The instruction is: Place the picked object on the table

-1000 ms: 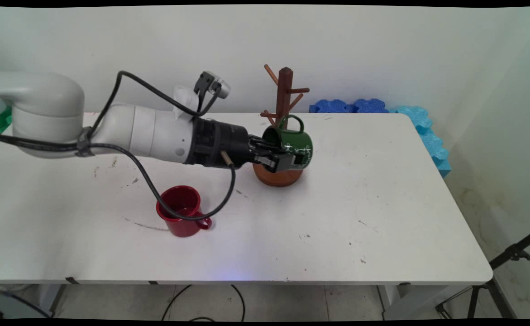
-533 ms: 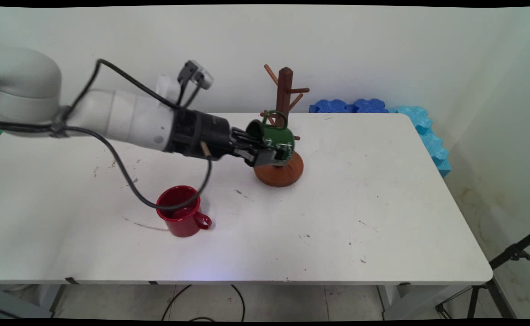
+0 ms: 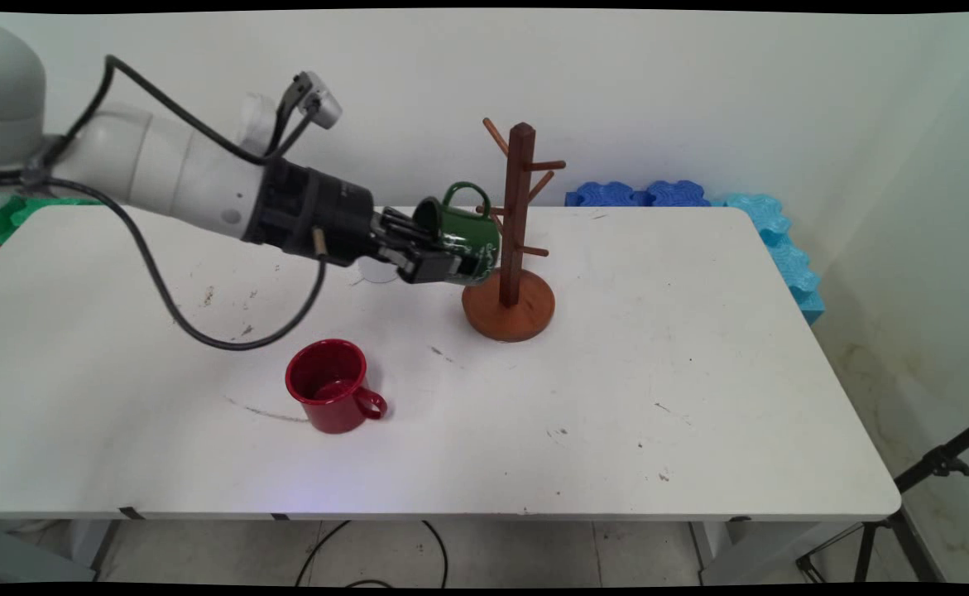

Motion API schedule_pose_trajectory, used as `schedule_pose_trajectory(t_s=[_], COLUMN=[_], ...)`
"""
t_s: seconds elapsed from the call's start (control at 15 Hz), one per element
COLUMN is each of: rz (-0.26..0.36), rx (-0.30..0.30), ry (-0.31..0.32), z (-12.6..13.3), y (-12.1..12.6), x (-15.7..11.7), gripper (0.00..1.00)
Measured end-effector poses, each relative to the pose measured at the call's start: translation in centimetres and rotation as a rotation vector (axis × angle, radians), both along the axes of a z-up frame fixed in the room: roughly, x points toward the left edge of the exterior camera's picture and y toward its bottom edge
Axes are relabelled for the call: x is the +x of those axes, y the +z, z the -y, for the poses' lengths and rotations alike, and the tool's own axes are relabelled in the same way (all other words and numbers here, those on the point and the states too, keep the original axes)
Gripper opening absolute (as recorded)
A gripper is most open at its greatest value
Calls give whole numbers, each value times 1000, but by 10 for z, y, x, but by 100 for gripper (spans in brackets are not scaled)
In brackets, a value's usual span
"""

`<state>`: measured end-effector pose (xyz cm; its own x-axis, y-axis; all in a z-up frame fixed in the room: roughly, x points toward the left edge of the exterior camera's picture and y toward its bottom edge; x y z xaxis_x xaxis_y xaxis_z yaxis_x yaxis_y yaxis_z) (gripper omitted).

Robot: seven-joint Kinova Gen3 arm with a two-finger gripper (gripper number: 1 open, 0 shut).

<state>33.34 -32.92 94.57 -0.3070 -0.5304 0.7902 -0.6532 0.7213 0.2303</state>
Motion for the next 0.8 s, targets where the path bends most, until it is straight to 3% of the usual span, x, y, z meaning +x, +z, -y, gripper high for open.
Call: schedule_pose_trajectory(t_s=[0.2,0.8], rz=[88,440], rx=[-8,5], ry=[-47,-190], z=[2,30], y=[5,15], x=[15,58], gripper=[0,0])
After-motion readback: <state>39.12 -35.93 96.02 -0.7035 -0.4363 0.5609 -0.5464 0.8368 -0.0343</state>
